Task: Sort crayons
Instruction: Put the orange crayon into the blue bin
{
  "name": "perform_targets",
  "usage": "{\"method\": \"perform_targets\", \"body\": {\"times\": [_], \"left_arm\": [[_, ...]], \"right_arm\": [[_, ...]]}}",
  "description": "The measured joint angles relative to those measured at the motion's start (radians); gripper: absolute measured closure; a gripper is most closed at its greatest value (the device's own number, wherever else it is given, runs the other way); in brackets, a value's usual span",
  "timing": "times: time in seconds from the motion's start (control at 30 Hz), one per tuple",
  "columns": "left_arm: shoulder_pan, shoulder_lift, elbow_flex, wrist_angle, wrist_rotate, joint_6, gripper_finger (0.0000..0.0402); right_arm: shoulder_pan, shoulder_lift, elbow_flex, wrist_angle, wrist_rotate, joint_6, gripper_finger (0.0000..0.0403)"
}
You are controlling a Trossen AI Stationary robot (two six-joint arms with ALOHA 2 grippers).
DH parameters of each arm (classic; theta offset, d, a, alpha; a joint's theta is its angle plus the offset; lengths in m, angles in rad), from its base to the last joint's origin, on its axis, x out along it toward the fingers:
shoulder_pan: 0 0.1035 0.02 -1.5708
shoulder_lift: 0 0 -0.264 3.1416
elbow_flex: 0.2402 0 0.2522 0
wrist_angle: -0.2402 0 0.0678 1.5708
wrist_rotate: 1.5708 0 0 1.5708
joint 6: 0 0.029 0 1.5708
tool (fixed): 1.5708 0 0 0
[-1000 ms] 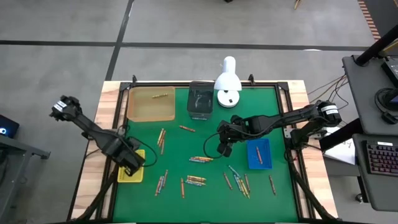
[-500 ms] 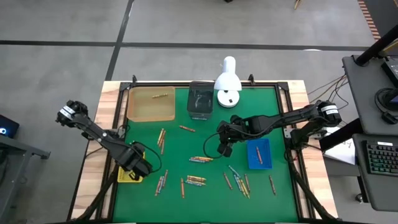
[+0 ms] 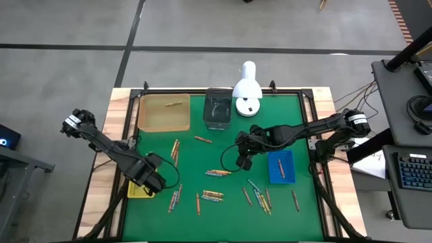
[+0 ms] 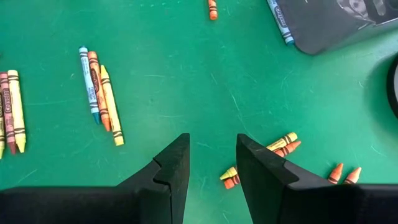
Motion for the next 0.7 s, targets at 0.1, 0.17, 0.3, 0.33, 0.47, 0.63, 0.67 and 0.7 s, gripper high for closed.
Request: {"method": "perform_targets", "body": {"times": [0.1, 0.17, 0.3, 0.33, 0.47, 0.63, 0.67, 0.7], "left_arm": [[0.000, 0.000, 0.040, 0.025, -0.105, 0.062, 0.0318], [0.000, 0.000, 0.074, 0.051, -0.185, 0.123, 0.0318], [0.000, 0.000, 0.147, 0.100, -0.347, 0.271, 0.0318], [0.000, 0.000, 0.166, 0.109, -0.385, 0.308, 0.0318], [0.000, -0.001, 0.229, 0.143, -0.518, 0.458, 0.0318], [0.000, -0.012, 0.253, 0.205, -0.643, 0.625, 0.0318], [0.000, -0.016, 0.251, 0.221, -0.659, 0.653, 0.0318], [0.001, -0.023, 0.245, 0.245, -0.668, 0.678, 0.0318]], "right_arm": [[0.000, 0.000, 0.000, 0.001, 0.000, 0.000, 0.0284], [0.000, 0.000, 0.000, 0.003, 0.000, 0.000, 0.0284], [0.000, 0.000, 0.000, 0.016, 0.000, 0.004, 0.0284], [0.000, 0.000, 0.000, 0.025, 0.000, 0.006, 0.0284], [0.000, 0.000, 0.000, 0.077, 0.000, 0.009, 0.0284], [-0.001, 0.000, 0.000, 0.200, 0.000, 0.008, 0.0284], [-0.001, 0.000, 0.000, 0.223, 0.001, 0.004, 0.0284], [-0.001, 0.000, 0.001, 0.243, 0.001, 0.000, 0.0284]]}}
